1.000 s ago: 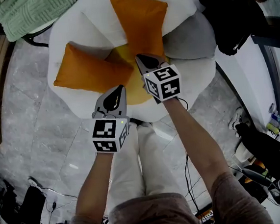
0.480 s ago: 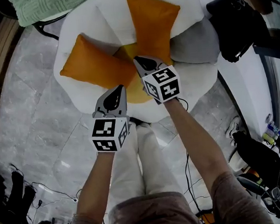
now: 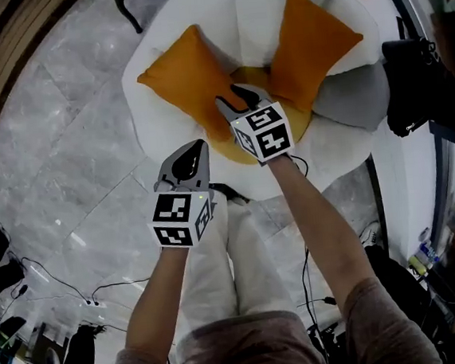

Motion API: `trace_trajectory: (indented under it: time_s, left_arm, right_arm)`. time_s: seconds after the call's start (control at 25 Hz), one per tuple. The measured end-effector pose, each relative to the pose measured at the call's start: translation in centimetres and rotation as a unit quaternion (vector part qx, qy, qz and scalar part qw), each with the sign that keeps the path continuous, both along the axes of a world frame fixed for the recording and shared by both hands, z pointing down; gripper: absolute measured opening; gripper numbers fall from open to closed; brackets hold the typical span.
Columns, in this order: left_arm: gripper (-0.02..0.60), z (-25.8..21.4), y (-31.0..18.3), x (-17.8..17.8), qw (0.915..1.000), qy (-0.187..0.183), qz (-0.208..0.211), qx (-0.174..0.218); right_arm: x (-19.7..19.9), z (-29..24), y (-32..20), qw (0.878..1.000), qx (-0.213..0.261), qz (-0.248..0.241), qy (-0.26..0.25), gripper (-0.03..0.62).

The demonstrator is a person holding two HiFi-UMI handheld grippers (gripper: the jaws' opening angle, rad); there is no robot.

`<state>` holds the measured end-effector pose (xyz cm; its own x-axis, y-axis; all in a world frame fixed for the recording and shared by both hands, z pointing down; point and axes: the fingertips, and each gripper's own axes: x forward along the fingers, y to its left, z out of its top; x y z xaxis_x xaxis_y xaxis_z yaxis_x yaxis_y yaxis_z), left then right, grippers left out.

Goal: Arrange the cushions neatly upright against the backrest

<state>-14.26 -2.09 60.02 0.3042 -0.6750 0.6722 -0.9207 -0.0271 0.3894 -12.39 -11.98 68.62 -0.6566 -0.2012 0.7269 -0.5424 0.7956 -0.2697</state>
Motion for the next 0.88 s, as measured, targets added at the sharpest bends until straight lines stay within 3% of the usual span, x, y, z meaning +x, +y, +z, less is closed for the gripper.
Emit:
trace_trajectory:
  time_s: [0.36, 0.88]
  left_arm:
    - [0.005, 1.0, 0.9, -3.1, 0.9985, 0.016, -0.051, -0.005]
    - [0.004, 3.5, 1.6, -5.2, 0.9971, 0.022, -0.071, -0.015]
  right_arm:
    - [-3.5, 2.8, -0.6, 0.998, 0.011, -0.041, 0.046, 0.187]
    - [-5.6, 6.6, -1.6, 0.996, 0.03, -0.036, 0.082, 0.199]
